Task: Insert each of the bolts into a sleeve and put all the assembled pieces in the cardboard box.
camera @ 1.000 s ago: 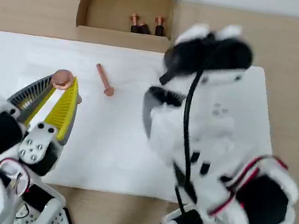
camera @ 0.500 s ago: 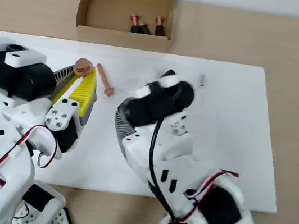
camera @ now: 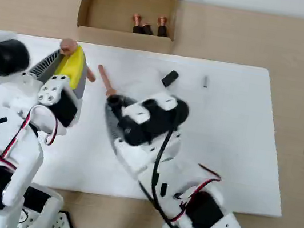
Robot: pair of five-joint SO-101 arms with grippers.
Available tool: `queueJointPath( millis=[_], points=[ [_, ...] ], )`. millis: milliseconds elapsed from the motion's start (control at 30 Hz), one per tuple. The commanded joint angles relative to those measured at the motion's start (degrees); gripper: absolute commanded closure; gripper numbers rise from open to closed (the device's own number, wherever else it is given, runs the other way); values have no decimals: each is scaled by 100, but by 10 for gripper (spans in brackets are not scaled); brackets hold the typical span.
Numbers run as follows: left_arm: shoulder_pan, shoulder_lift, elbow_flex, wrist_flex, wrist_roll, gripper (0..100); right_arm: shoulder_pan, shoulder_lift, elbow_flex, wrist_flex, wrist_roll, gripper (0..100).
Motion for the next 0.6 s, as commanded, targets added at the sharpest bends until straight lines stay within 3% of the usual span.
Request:
queueJointPath(
  millis=[0,300,567],
  points=[
    [-18,31,-53,-237,220,992,-444,-321,215,-378,53,989],
    [800,-4,-62,352,193,992,-1033,-1174,1191,-1125,62,989],
    [448,-426,-62,914,-255,992,-989,-1446,1226,-1090,343,989]
  ],
)
